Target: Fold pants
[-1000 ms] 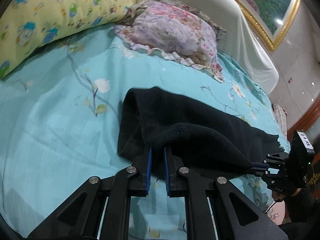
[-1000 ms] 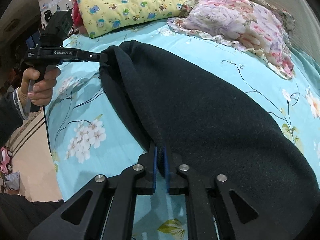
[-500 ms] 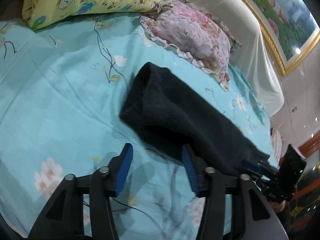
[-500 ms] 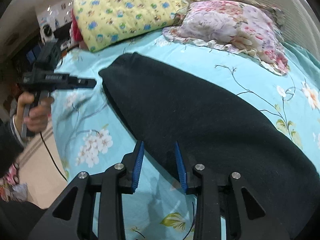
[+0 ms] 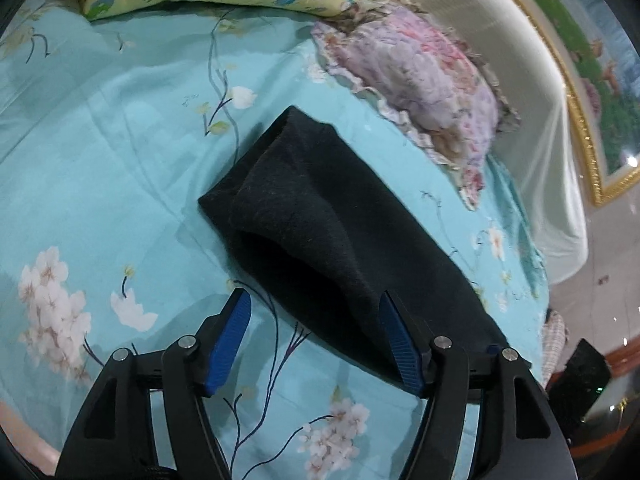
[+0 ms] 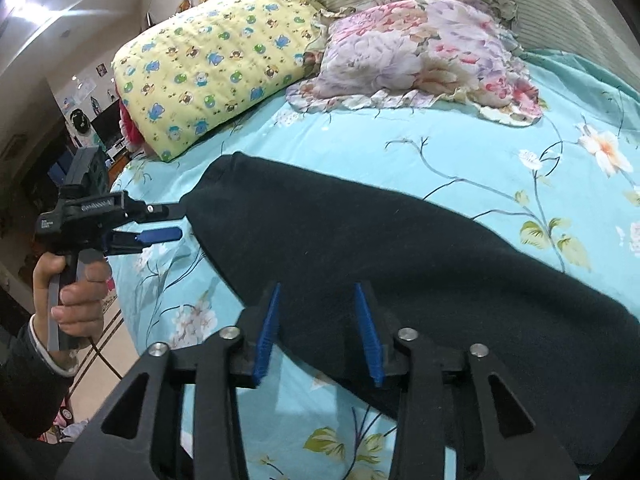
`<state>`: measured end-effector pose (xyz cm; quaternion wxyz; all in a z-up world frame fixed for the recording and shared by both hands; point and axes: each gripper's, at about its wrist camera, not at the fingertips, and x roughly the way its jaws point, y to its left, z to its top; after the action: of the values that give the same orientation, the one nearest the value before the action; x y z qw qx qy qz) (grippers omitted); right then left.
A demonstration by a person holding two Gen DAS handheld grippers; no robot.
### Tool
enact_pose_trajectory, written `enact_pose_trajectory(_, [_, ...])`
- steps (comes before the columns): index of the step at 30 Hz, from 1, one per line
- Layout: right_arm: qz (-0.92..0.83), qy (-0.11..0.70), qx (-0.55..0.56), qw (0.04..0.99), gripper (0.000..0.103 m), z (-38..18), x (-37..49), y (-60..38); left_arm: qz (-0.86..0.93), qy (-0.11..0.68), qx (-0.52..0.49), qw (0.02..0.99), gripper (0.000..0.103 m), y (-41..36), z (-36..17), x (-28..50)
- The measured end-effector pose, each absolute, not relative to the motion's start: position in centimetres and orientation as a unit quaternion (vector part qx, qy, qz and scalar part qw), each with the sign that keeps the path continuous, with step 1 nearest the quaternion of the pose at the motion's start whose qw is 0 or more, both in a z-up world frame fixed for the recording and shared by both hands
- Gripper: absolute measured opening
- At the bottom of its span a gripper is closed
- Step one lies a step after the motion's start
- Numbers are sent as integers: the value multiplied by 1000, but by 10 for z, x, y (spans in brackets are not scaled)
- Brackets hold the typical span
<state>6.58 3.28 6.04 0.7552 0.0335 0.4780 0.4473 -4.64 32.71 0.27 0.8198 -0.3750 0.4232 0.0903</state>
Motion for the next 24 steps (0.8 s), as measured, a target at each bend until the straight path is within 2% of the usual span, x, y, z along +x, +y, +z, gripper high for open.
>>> enact_pose_trajectory(17, [392, 493, 102, 770, 42, 56, 154, 17, 126, 438, -368, 810, 68, 335, -16, -24])
enact_pose_trajectory(24, [372, 542, 66, 750, 42, 22, 203, 40, 124, 440, -355, 815, 53, 341, -25, -23])
